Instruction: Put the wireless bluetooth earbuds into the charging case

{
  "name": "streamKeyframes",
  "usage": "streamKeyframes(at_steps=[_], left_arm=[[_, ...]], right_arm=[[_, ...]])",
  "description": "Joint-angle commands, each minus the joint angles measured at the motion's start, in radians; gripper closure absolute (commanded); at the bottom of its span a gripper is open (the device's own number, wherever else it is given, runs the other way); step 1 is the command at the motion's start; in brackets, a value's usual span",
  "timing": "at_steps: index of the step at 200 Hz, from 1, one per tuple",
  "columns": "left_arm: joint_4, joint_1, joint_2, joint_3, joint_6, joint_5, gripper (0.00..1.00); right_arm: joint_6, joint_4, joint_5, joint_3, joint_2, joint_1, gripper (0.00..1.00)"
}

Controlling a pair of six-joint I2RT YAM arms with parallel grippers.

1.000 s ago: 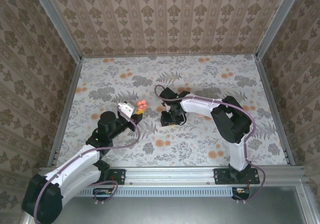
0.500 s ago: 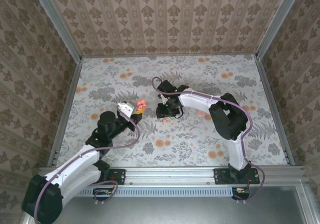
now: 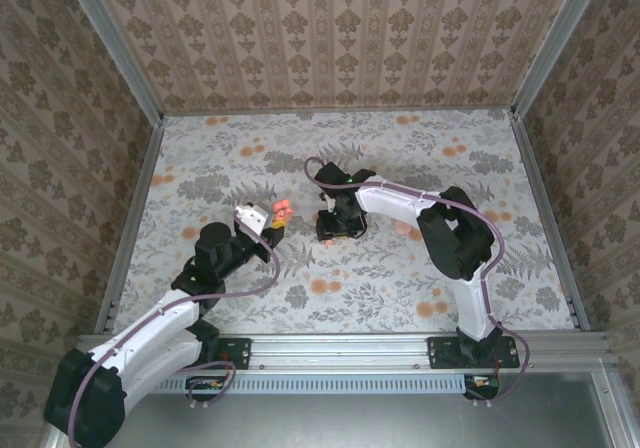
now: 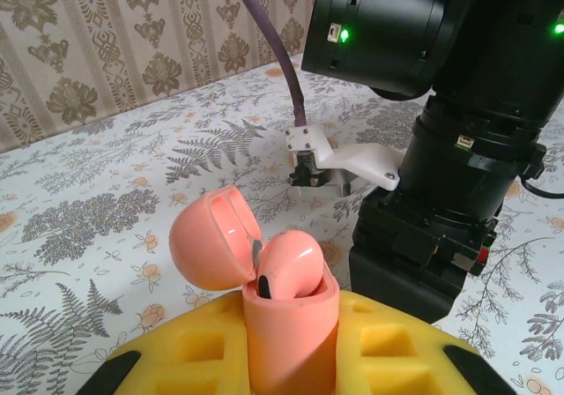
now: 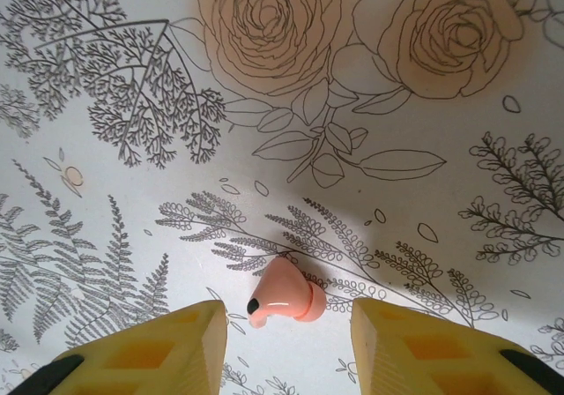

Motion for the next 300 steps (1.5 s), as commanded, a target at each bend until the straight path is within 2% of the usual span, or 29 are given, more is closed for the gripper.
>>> streamKeyframes(at_steps=[1, 59, 123, 164, 300], left_arm=[[-0.017, 0.01, -0.018, 0.0, 0.017, 0.001, 0.92], [-0.032, 0.011, -0.046, 0.003, 0.029, -0.008, 0.92], [-0.061, 0.011, -0.081, 0.001, 0.038, -0.019, 0.92], [-0.027, 0.012, -0.059, -0.019, 0.028, -0.03, 0.92], [0.195, 0.039, 0.115, -0.098, -0.046, -0.007, 0.92]], right_arm=[[0.023, -0.024, -0.008, 0.027, 0.033, 0.008, 0.57], [0.018, -0.026, -0.018, 0.04, 0.076, 0.011, 0.61], [0.015, -0.017, -0.021, 0.057, 0.09, 0.016, 0.72], [0.015, 0.005, -0.002, 0.032, 0.056, 0.02, 0.73], [0.055, 0.411, 0.052, -0.237, -0.203, 0.019, 0.75]])
